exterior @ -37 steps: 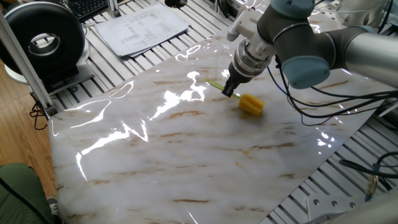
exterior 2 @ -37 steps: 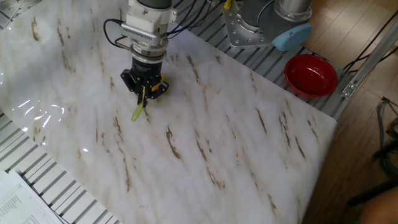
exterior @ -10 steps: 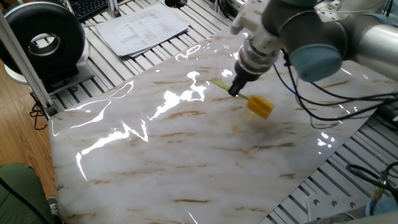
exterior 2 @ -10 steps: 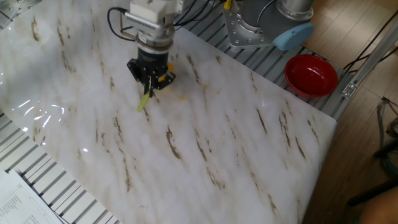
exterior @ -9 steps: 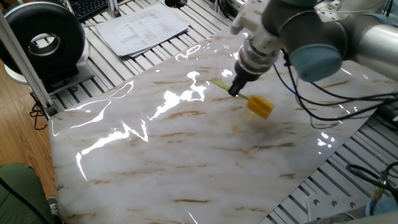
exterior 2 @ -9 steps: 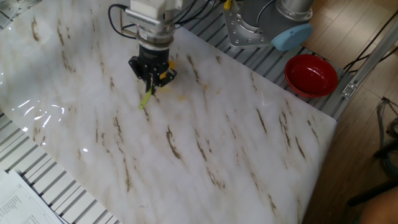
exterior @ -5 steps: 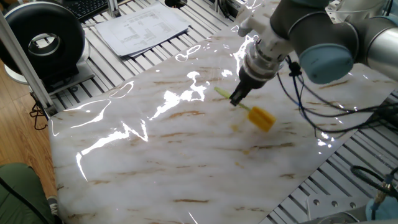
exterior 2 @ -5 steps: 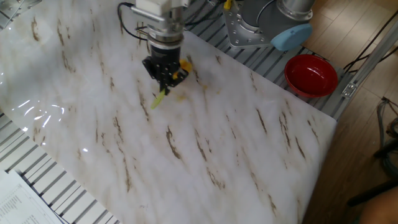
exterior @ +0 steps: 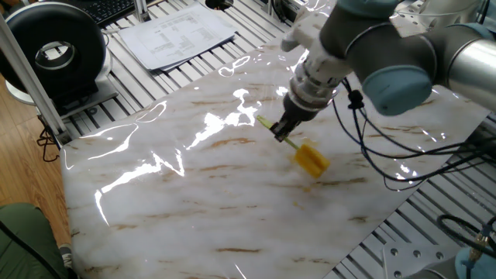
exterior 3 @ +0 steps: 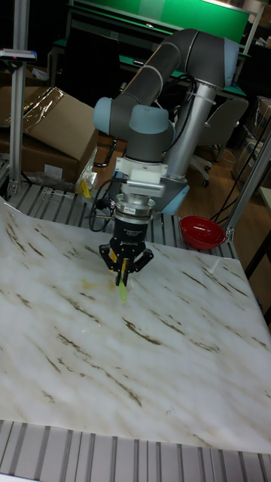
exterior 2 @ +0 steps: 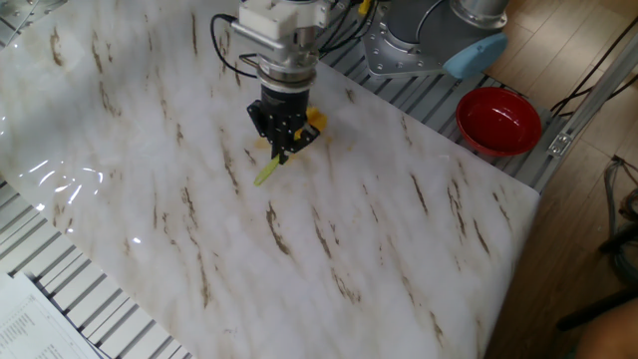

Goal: Scrub the table with a brush

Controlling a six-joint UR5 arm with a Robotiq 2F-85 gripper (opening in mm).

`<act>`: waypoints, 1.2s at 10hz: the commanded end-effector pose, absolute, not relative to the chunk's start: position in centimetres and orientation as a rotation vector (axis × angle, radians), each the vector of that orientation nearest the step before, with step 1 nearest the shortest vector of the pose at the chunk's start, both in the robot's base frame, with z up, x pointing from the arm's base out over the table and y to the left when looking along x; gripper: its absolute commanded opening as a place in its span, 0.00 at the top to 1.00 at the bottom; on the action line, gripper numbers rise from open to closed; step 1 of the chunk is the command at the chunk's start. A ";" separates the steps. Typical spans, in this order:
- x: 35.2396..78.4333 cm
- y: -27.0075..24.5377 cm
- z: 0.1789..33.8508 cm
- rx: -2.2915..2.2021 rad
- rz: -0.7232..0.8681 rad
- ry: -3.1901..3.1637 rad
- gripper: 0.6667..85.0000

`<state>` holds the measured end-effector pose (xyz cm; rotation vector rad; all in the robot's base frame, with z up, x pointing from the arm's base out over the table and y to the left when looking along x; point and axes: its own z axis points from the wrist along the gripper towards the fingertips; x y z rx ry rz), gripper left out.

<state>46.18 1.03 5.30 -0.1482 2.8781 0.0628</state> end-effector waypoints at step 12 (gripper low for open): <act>41.3 10.4 5.1 0.016 0.216 2.827 1.00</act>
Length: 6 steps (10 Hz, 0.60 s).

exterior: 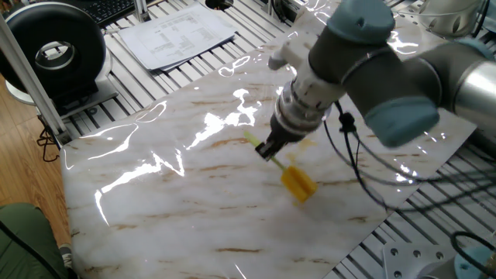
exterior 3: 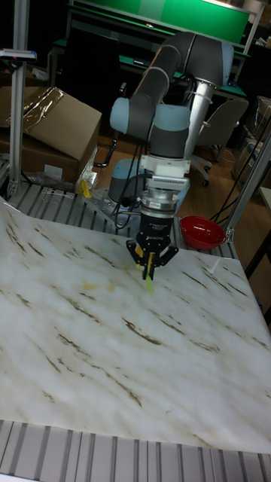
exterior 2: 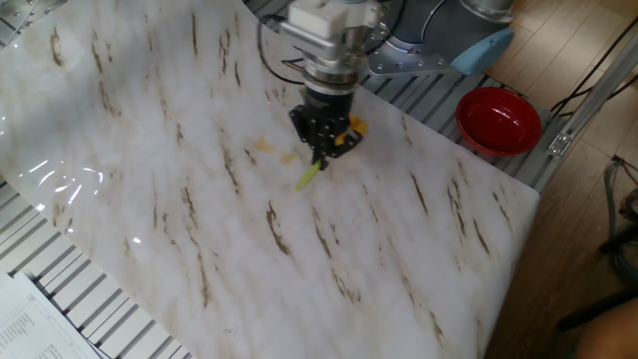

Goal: Scrub the table with a brush

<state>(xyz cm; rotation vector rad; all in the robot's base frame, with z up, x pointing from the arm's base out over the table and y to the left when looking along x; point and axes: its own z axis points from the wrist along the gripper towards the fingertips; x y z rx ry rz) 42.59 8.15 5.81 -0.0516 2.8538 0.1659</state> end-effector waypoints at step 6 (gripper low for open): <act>40.8 10.6 3.1 0.022 0.233 2.792 1.00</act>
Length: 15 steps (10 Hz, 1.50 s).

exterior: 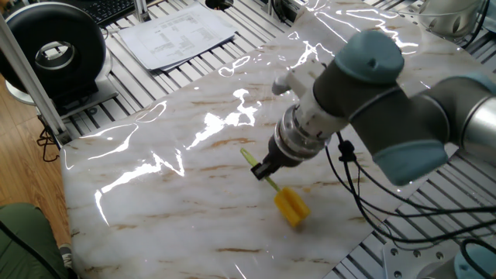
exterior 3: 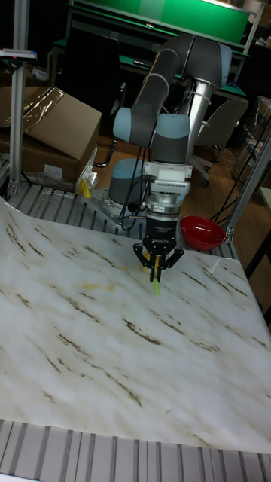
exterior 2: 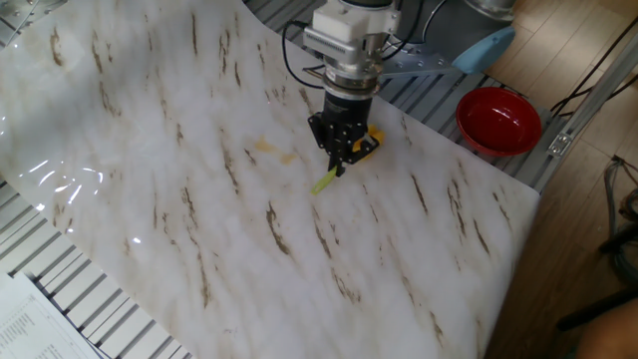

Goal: Scrub the table with a brush

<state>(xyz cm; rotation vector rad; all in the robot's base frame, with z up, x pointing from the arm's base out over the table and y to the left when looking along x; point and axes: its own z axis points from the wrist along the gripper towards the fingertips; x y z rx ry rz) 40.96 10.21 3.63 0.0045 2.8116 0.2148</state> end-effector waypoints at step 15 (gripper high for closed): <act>41.7 5.5 2.2 -0.185 0.115 2.738 1.00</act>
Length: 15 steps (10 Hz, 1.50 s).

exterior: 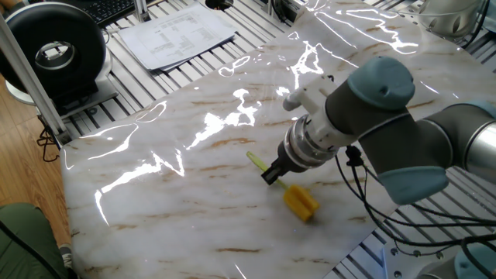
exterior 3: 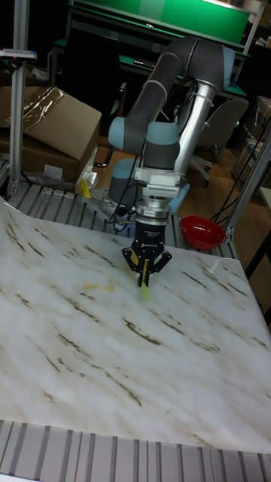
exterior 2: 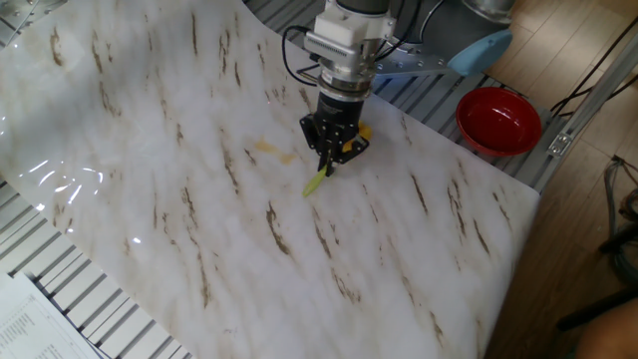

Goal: Scrub the table with a brush

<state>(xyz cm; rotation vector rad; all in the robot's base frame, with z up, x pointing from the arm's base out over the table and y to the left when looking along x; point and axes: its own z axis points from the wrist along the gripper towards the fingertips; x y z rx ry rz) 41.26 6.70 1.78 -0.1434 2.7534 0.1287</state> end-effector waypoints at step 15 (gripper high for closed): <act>45.4 -2.4 3.5 -0.561 -0.177 2.601 1.00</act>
